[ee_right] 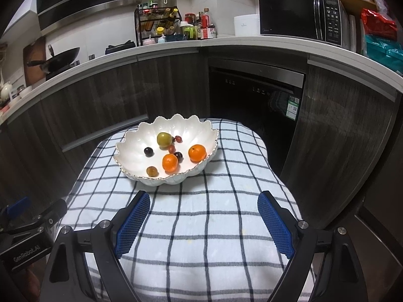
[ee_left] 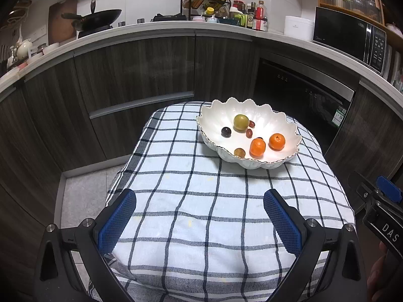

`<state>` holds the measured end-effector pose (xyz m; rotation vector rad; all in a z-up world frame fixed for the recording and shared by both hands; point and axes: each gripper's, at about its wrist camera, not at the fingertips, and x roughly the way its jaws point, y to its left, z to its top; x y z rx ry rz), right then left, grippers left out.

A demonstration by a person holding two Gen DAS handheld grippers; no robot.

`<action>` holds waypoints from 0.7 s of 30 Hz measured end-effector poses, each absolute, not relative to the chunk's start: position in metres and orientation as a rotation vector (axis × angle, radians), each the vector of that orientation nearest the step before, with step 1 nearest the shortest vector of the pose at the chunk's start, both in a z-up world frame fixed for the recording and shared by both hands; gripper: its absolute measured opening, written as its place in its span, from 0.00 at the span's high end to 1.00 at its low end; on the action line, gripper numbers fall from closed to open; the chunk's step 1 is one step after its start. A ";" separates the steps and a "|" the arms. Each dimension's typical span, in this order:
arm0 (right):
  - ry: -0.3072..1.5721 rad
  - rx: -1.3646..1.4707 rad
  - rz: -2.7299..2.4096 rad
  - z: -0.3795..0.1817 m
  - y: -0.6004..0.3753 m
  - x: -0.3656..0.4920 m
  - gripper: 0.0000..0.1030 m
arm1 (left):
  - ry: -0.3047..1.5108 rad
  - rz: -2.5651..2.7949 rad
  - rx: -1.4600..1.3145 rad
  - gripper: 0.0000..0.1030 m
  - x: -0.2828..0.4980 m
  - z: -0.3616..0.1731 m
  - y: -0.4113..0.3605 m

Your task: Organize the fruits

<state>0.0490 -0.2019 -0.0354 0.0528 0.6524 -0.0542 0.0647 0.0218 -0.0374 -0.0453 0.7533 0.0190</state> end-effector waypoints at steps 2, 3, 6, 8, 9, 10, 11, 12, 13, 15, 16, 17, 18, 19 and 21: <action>0.652 0.052 -0.053 -0.035 -0.202 0.049 0.14 | 0.755 0.018 -0.047 0.00 0.065 -0.037 0.022; 0.653 0.053 -0.054 -0.035 -0.202 0.049 0.14 | 0.755 0.019 -0.046 0.00 0.065 -0.037 0.022; 0.658 0.060 -0.054 -0.035 -0.203 0.050 0.14 | 0.750 0.017 -0.044 0.00 0.064 -0.036 0.021; 0.661 0.063 -0.053 -0.035 -0.204 0.050 0.14 | 0.750 0.017 -0.042 0.00 0.064 -0.035 0.021; 0.662 0.063 -0.054 -0.035 -0.204 0.050 0.14 | 0.752 0.017 -0.042 0.00 0.065 -0.036 0.021; 0.662 0.062 -0.056 -0.035 -0.204 0.050 0.14 | 0.754 0.018 -0.041 0.00 0.065 -0.036 0.021; 0.663 0.062 -0.055 -0.036 -0.204 0.051 0.14 | 0.755 0.019 -0.041 0.00 0.065 -0.037 0.021; 0.664 0.065 -0.054 -0.036 -0.205 0.051 0.14 | 0.755 0.019 -0.039 0.00 0.065 -0.036 0.021; 0.664 0.065 -0.054 -0.036 -0.205 0.051 0.14 | 0.754 0.019 -0.039 0.00 0.065 -0.036 0.021; 0.661 0.063 -0.054 -0.036 -0.205 0.051 0.14 | 0.753 0.019 -0.039 0.00 0.065 -0.037 0.021; 0.660 0.063 -0.054 -0.036 -0.204 0.051 0.14 | 0.752 0.019 -0.039 0.00 0.065 -0.037 0.022; 0.661 0.064 -0.054 -0.036 -0.205 0.051 0.14 | 0.754 0.019 -0.039 0.00 0.065 -0.037 0.022; 0.663 0.064 -0.053 -0.037 -0.205 0.052 0.14 | 0.754 0.019 -0.040 0.00 0.065 -0.037 0.022; 0.665 0.065 -0.054 -0.036 -0.205 0.051 0.14 | 0.755 0.018 -0.039 0.00 0.065 -0.037 0.021; 0.667 0.070 -0.055 -0.037 -0.206 0.052 0.14 | 0.754 0.018 -0.038 0.00 0.066 -0.036 0.021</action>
